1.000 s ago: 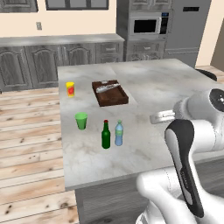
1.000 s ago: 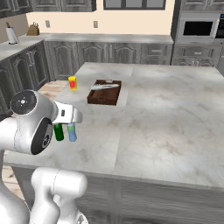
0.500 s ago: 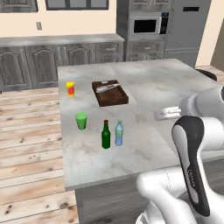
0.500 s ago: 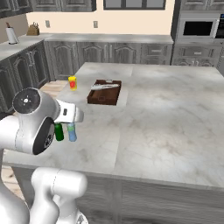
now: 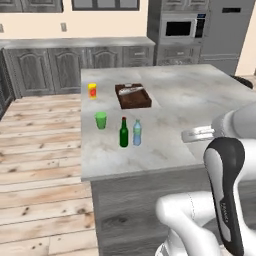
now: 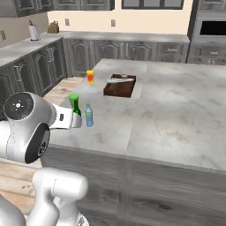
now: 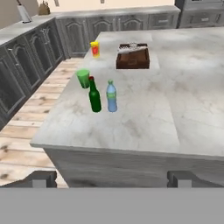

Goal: Place the drinks on the dining counter in a tight cluster.

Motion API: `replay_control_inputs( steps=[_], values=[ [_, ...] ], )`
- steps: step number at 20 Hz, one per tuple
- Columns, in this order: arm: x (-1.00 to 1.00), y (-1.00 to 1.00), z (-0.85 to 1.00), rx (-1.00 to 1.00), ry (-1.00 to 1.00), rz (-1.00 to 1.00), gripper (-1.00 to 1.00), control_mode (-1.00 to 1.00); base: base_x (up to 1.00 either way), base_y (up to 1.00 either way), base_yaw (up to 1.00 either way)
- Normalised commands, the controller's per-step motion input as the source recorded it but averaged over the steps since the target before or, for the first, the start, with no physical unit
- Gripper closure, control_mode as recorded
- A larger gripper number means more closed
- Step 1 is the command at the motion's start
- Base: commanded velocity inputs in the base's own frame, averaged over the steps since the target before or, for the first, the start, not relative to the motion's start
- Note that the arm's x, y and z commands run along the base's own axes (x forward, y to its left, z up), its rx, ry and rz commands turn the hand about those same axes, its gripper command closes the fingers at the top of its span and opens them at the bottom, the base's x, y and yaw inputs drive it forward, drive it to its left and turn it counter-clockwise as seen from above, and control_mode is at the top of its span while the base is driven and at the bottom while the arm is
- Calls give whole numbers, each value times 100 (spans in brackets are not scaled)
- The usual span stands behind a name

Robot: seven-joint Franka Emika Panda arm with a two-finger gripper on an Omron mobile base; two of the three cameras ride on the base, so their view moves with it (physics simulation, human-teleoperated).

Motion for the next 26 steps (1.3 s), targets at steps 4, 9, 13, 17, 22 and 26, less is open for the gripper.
replay_control_inputs(
  steps=[4, 9, 13, 17, 22, 26],
  values=[
    [0, 0, 0, 0, 0, 0, -100, 100, 6, 37, 45],
    [0, 0, 0, 0, 0, 0, -100, 100, 15, 45, 57],
    [0, 0, 0, 0, 0, 0, -100, 100, 24, 54, 68],
    [0, 0, 0, 0, 0, 0, -100, 100, 12, 41, 80],
    [0, 0, 0, 0, 0, 0, -100, 100, 15, 31, 91],
    [0, 0, 0, 0, 0, 0, -100, 100, 84, 4, 86]
  ],
)
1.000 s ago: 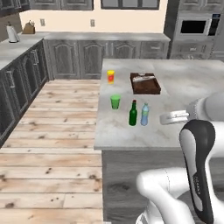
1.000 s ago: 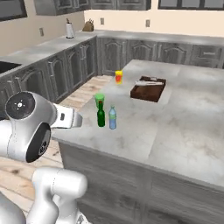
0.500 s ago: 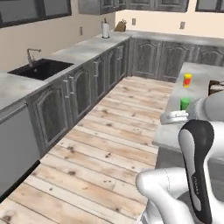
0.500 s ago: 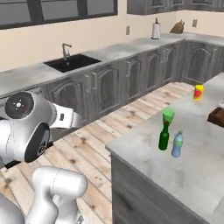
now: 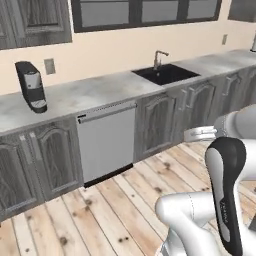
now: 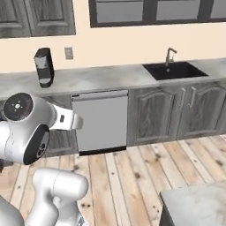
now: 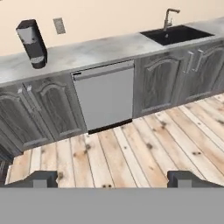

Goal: Place the drinks on the dining counter in a tight cluster.

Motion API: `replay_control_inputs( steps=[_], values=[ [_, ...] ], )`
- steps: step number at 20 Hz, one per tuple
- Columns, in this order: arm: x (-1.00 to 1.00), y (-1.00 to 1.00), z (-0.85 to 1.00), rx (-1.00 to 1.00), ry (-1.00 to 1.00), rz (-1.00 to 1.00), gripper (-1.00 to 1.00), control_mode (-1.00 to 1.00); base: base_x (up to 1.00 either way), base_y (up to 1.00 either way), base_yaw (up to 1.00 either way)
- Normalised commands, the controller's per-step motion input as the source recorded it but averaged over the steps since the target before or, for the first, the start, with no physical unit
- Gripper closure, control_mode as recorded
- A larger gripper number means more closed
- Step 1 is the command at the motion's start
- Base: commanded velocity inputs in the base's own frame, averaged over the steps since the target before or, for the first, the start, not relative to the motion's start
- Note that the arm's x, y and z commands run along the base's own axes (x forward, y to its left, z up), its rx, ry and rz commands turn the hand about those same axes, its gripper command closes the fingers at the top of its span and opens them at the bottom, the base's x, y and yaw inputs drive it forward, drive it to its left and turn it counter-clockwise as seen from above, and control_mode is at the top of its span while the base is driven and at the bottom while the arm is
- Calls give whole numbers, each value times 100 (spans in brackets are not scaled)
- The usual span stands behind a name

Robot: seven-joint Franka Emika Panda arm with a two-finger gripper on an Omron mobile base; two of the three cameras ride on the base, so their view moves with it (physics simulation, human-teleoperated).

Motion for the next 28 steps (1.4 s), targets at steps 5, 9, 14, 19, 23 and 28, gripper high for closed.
replay_control_inputs(
  steps=[5, 9, 14, 19, 23, 28],
  values=[
    [0, 0, 0, 0, 0, 0, -100, 100, 96, 0, 80],
    [0, 0, 0, 0, 0, 0, -100, 100, 100, 1, 49],
    [0, 0, 0, 0, 0, 0, -100, 100, 100, 10, 35],
    [0, 0, 0, 0, 0, 0, -100, 100, 100, 20, 50],
    [0, 0, 0, 0, 0, 0, -100, 100, 92, 34, 62],
    [0, 0, 0, 0, 0, 0, -100, 100, 70, 38, 57]
  ],
)
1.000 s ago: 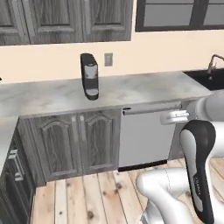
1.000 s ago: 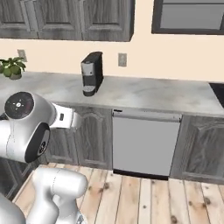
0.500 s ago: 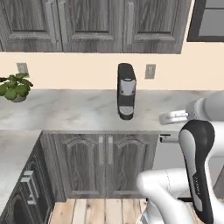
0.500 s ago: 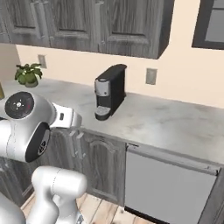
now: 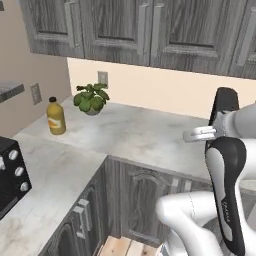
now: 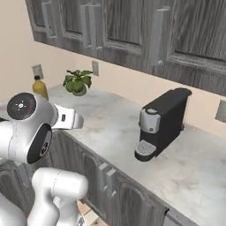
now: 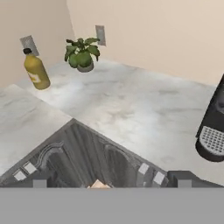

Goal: Place the drinks on the dining counter in a tight cluster.

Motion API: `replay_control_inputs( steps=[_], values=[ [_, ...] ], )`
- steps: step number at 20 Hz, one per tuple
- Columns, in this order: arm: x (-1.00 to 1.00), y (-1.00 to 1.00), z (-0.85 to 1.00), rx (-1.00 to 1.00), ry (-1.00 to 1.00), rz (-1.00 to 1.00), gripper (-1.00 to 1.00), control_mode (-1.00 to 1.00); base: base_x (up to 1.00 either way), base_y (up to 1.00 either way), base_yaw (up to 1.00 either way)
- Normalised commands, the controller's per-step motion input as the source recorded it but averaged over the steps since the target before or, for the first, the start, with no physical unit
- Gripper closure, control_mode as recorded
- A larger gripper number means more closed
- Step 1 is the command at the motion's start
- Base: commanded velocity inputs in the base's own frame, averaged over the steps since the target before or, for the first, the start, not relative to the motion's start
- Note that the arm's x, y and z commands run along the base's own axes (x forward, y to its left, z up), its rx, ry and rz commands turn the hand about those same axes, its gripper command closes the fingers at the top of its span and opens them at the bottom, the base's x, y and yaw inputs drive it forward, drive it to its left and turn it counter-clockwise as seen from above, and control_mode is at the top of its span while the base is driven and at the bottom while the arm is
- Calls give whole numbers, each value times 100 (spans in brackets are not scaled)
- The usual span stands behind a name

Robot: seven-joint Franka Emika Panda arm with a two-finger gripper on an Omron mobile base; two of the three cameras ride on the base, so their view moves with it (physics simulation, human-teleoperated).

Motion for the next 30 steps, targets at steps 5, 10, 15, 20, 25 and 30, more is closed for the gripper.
replay_control_inputs(
  steps=[5, 10, 15, 20, 25, 30],
  values=[
    [0, 0, 0, 0, 0, 0, -100, 100, 43, 45, 41],
    [0, 0, 0, 0, 0, 0, -100, 100, 87, 39, 29],
    [0, 0, 0, 0, 0, 0, -100, 100, 100, 7, 26],
    [0, 0, 0, 0, 0, 0, -100, 100, 100, -1, 34],
    [0, 0, 0, 0, 0, 0, -100, 100, 100, -23, 55],
    [0, 0, 0, 0, 0, 0, -100, 100, 100, -30, 54]
  ],
)
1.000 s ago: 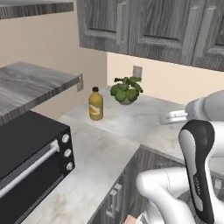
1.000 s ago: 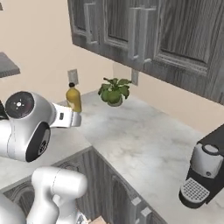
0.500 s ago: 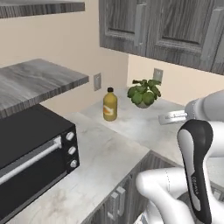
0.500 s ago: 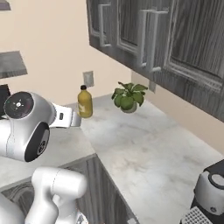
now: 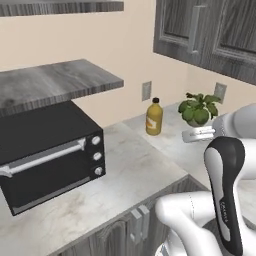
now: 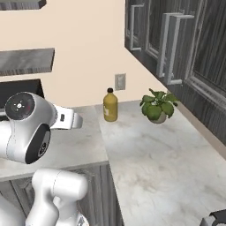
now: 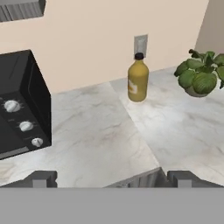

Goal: Place the drinks on the dining counter in a tight cluster.

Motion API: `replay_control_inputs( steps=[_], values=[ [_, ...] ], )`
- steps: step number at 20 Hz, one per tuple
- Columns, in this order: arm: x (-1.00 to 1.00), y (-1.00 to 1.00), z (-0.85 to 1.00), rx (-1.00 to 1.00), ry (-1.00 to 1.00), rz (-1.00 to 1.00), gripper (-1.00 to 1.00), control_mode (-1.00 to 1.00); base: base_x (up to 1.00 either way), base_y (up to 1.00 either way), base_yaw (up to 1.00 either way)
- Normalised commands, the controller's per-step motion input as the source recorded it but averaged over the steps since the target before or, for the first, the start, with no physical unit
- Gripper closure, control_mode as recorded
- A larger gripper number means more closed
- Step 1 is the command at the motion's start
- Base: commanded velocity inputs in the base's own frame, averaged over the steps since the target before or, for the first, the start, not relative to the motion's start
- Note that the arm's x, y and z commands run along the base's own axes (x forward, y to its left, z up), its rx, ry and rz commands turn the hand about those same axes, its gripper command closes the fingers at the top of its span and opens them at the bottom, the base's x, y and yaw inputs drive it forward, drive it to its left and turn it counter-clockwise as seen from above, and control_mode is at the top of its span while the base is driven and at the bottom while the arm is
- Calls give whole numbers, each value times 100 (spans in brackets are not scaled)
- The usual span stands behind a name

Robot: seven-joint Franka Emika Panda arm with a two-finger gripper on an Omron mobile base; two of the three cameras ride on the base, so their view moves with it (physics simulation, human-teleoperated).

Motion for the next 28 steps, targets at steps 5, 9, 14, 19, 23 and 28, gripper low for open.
replay_control_inputs(
  steps=[5, 9, 14, 19, 23, 28],
  values=[
    [0, 0, 0, 0, 0, 0, -100, 100, 85, -7, -7],
    [0, 0, 0, 0, 0, 0, -100, 100, 100, 0, -29],
    [0, 0, 0, 0, 0, 0, -100, 100, 93, 0, -21],
    [0, 0, 0, 0, 0, 0, -100, 100, 100, 1, -31],
    [0, 0, 0, 0, 0, 0, -100, 100, 100, 4, -46],
    [0, 0, 0, 0, 0, 0, -100, 100, 87, 20, -35]
  ],
)
